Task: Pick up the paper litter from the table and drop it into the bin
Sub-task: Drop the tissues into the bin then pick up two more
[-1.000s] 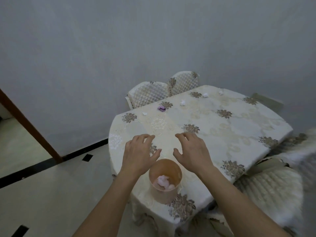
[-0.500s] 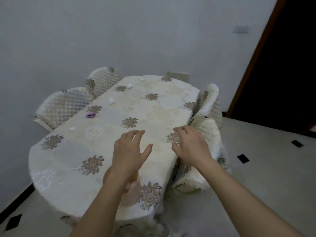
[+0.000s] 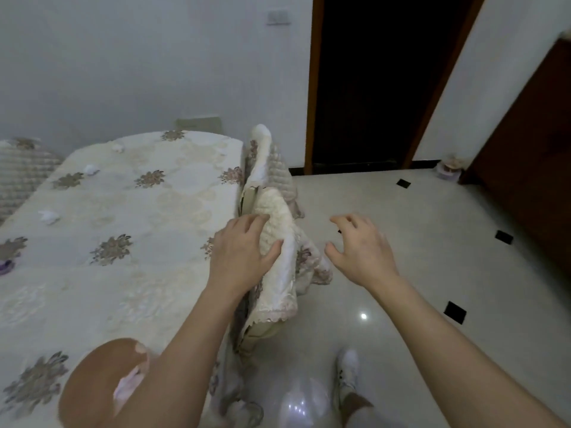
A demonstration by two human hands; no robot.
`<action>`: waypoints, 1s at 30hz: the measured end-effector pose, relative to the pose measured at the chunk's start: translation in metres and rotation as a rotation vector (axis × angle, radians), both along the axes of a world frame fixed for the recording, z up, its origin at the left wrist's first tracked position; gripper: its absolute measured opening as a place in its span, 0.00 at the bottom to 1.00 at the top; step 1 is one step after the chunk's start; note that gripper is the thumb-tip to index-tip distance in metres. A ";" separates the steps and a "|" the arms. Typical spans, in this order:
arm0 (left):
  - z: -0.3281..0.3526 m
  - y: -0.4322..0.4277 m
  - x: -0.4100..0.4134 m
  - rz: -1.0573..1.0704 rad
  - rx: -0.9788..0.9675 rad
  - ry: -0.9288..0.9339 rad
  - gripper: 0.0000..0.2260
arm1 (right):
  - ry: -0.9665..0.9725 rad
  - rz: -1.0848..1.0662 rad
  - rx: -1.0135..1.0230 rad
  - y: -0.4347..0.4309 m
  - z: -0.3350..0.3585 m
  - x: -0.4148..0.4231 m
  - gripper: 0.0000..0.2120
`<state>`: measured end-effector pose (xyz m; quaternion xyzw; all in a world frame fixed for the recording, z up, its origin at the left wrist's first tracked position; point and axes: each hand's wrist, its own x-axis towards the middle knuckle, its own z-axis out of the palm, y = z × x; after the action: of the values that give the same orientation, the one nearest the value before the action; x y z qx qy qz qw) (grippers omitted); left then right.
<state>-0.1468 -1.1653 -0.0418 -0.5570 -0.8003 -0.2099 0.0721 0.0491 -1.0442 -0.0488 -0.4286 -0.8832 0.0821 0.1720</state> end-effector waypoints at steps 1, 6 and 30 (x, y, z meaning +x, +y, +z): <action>-0.001 0.012 0.003 -0.015 0.000 -0.006 0.23 | -0.001 -0.017 -0.003 0.009 -0.002 0.005 0.23; -0.008 0.076 0.008 -0.077 -0.014 0.000 0.23 | 0.011 -0.072 -0.023 0.068 -0.013 0.016 0.23; -0.021 0.438 -0.028 0.216 -0.099 -0.003 0.23 | -0.033 0.190 -0.045 0.476 -0.022 -0.048 0.22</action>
<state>-0.1749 -0.7272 -0.0631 -0.4701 -0.8651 -0.1621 0.0657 0.0007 -0.5686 -0.0709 -0.3478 -0.9206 0.1106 0.1391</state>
